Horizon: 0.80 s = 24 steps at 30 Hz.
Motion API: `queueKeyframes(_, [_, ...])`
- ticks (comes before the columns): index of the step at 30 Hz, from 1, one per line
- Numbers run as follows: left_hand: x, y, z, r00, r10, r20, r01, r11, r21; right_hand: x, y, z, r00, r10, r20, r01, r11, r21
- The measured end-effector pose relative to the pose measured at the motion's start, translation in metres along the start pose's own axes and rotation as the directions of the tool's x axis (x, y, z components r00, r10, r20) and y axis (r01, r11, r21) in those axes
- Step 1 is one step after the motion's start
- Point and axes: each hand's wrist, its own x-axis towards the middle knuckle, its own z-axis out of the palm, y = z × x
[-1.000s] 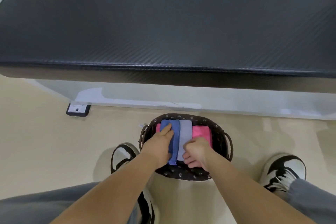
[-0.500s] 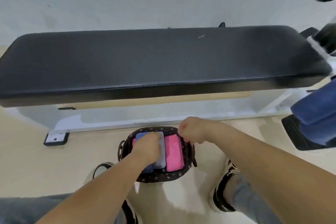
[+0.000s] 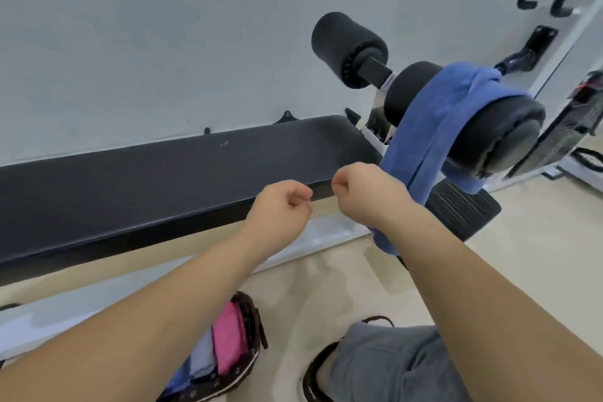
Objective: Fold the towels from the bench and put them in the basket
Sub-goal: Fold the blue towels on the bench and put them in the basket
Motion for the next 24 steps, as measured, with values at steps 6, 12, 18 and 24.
queueKeyframes(6, [0.031,0.075,0.064,0.997,0.026,0.073,-0.017,0.994,-0.112,-0.023,0.043,-0.051,0.88,0.143,-0.454,-0.121,0.99,0.077])
queueKeyframes(12, [0.056,0.123,0.087,0.956,0.075,0.283,0.037,0.928,-0.371,-0.026,0.044,-0.062,0.861,0.202,-0.467,0.042,0.887,0.46])
queueKeyframes(18, [0.051,0.112,0.051,0.975,0.104,0.195,-0.069,0.981,-0.18,-0.016,0.019,-0.069,0.862,0.34,-0.377,0.119,0.586,0.801])
queueKeyframes(24, [0.028,0.075,-0.04,0.98,0.198,-0.007,-0.197,0.979,0.043,0.005,-0.037,-0.053,0.927,0.018,-0.375,0.209,0.804,0.556])
